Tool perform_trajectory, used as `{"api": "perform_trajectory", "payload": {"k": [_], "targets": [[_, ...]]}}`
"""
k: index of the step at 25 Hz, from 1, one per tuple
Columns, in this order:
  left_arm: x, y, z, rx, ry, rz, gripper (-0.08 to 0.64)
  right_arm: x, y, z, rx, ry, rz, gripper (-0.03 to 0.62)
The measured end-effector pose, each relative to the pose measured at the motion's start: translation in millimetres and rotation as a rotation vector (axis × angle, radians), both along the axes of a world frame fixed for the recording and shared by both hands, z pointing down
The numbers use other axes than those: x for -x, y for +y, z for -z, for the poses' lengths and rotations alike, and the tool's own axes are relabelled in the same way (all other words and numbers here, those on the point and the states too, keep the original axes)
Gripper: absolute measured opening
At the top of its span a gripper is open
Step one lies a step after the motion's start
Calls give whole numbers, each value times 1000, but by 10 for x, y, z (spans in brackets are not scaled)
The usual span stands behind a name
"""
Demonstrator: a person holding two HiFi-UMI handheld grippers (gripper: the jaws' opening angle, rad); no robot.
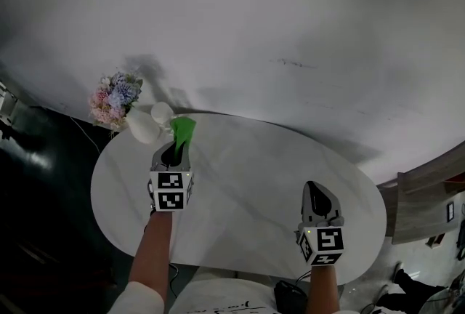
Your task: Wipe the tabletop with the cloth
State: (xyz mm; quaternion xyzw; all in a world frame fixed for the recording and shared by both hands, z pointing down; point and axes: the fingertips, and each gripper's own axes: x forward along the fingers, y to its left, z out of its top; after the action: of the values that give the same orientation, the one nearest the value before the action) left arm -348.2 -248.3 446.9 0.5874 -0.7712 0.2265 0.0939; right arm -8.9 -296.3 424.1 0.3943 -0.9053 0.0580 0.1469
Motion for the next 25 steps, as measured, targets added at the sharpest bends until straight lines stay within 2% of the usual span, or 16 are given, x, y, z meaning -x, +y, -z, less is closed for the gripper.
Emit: {"api": "perform_trajectory", "payload": {"k": [11,15,18,21,25], "targets": [[309,-342,-597,103,-13,24,55,371,-187,-438,99,-2,-17,-6],[373,-520,-783,125,23,12,55,493,-142,-566,120,22,1,-6],[456,-630,-857,141,18,13,55,571,-112,-618,127,33,-2,-6],[571,-680,-909,170,-32,47,55,621,-79,-644,142,25,-19,-6],[639,-719,-1020,236,-152,77,55,665,-17,-693,172,17,-40,-6]]}}
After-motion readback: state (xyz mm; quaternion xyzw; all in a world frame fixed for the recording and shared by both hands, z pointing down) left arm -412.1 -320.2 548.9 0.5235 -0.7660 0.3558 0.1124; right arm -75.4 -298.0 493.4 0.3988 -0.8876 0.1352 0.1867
